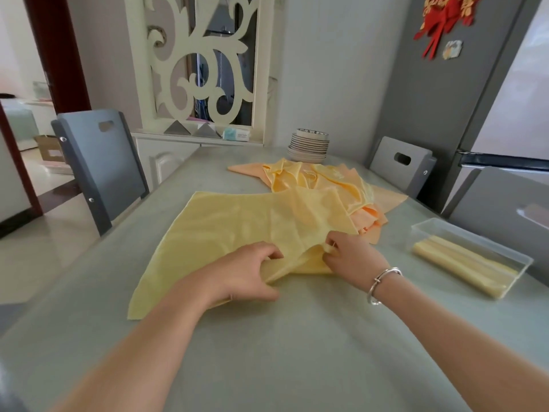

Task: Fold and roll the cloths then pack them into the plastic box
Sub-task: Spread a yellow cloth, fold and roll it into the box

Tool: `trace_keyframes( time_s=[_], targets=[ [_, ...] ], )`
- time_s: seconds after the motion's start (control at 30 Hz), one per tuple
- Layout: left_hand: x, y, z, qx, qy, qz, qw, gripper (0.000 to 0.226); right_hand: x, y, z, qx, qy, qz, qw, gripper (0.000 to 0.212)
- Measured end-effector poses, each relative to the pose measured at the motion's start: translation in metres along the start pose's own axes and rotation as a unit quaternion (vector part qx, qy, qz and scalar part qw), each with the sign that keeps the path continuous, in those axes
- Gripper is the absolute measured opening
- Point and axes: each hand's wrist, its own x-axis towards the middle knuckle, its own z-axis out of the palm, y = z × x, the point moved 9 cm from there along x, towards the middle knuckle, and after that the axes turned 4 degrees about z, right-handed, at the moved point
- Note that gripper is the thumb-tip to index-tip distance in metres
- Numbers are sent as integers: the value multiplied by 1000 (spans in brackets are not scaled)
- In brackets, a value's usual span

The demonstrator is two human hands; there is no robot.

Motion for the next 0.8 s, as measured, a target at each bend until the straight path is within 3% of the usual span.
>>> trace_keyframes(
  time_s=[0.1, 0.23, 0.4, 0.5, 0.57, 0.7, 0.8],
  targets=[
    [-3, -33, -35, 38, 81, -48, 995, 26, 20, 18, 1, 20, 22, 40, 999, 10],
    [-20, -103, -83, 73, 190, -163, 965, 18, 39, 38, 10, 71, 43, 78, 993, 7],
    [-31, -153, -105, -22, 308, -214, 927, 18, 52, 54, 13, 241, 68, 86, 964, 10],
    [-33, -156, -107, -101, 364, -214, 901, 9, 52, 66, 10, 281, 63, 91, 953, 13],
    [-33, -153, -104, -120, 363, -219, 898, 9, 49, 71, 7, 233, 56, 87, 967, 15],
    [-36, -158, -92, -147, 294, -268, 905, 9, 42, 66, 13, 129, -41, 69, 988, 15],
    [-42, -164, -89, -102, 257, -300, 913, 15, 39, 68, 6, 72, -49, 81, 993, 12]
  ],
)
